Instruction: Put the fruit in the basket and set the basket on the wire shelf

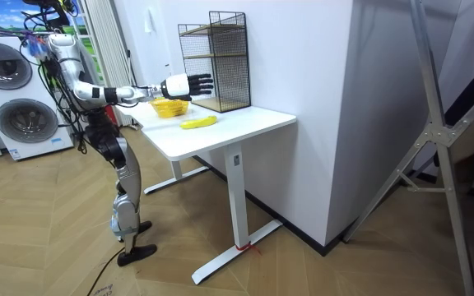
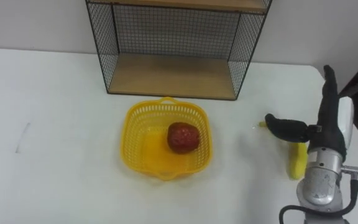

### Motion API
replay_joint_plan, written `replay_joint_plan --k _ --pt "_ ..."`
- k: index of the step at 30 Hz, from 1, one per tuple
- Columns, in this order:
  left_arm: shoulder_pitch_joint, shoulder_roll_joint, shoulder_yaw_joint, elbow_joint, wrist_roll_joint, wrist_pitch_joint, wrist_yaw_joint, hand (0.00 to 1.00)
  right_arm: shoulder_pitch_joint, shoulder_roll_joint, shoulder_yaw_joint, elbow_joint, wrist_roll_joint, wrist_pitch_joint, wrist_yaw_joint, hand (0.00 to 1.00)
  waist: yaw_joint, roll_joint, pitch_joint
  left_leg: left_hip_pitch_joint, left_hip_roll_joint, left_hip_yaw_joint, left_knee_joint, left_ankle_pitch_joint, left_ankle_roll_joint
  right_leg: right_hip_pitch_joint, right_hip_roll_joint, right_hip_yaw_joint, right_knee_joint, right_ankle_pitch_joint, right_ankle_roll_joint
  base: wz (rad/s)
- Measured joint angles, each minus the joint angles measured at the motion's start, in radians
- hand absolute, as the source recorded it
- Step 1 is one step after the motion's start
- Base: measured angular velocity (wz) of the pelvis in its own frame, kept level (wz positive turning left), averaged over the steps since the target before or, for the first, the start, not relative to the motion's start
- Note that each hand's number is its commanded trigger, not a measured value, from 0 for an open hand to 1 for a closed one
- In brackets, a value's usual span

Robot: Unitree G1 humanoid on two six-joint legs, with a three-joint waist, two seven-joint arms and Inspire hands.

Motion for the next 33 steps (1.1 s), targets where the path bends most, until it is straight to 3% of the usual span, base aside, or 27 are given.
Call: replay_joint_plan --k 6,12,17,24,26,27,29,33 --pt "0.003 0.007 0.005 -0.032 0.001 0.021 -0.015 0.0 -0.088 -0.051 0.002 0.199 0.002 0.037 0.064 0.0 0.005 -0.013 -0.001 0.001 0.0 -0.001 0.0 0.001 0.001 -0.008 -0.001 0.001 0.001 0.0 0.0 0.0" --pt "0.003 0.006 0.005 -0.033 0.013 0.037 -0.008 0.0 -0.099 -0.056 0.004 0.371 0.009 0.07 0.139 0.0 0.026 -0.017 0.0026 0.002 0.0 -0.001 -0.002 0.001 0.001 0.001 -0.001 -0.001 0.0 0.0 0.0 0.0" --pt "0.006 0.006 0.016 -0.033 0.013 0.038 -0.007 0.0 -0.114 -0.069 0.0 0.432 0.048 0.064 0.198 0.0 0.019 -0.013 0.0072 0.001 -0.001 -0.007 0.004 0.0 0.001 0.005 -0.001 -0.008 0.0 0.0 0.0 0.03" --pt "0.009 0.007 0.02 -0.03 0.022 0.06 -0.013 0.0 -0.122 -0.076 -0.031 0.523 0.028 0.025 0.265 0.0 0.015 -0.01 -0.0002 0.001 -0.002 -0.031 0.021 0.0 0.001 0.016 -0.001 -0.028 -0.001 0.0 0.0 0.1" --pt "0.013 0.005 0.039 -0.03 0.042 0.064 -0.019 0.0 -0.123 -0.076 -0.047 0.541 0.002 0.02 0.286 0.0 0.015 -0.009 -0.0085 0.003 -0.003 -0.038 0.023 0.0 0.001 0.022 -0.001 -0.037 -0.001 0.0 0.0 0.11" --pt "0.012 0.006 0.051 -0.03 0.042 0.069 -0.023 0.0 -0.123 -0.077 -0.05 0.552 -0.001 0.02 0.293 0.28 0.019 -0.009 -0.0112 0.006 -0.002 -0.04 0.025 0.0 0.001 0.026 -0.001 -0.038 -0.001 0.0 0.0 0.07" --pt "0.012 0.007 0.055 -0.03 0.043 0.082 -0.032 0.0 -0.123 -0.084 -0.047 0.576 -0.002 0.019 0.306 1.0 0.02 -0.008 -0.011 0.013 -0.004 -0.047 0.029 0.0 0.001 0.038 -0.001 -0.043 -0.002 0.0 0.0 0.09" --pt "0.002 0.008 0.05 -0.021 0.043 0.092 -0.036 0.0 -0.145 -0.122 -0.029 0.651 -0.015 0.018 0.317 1.0 0.029 -0.011 -0.0107 0.019 -0.009 -0.068 0.038 -0.002 0.0 0.057 -0.004 -0.066 -0.006 0.0 0.001 0.16"
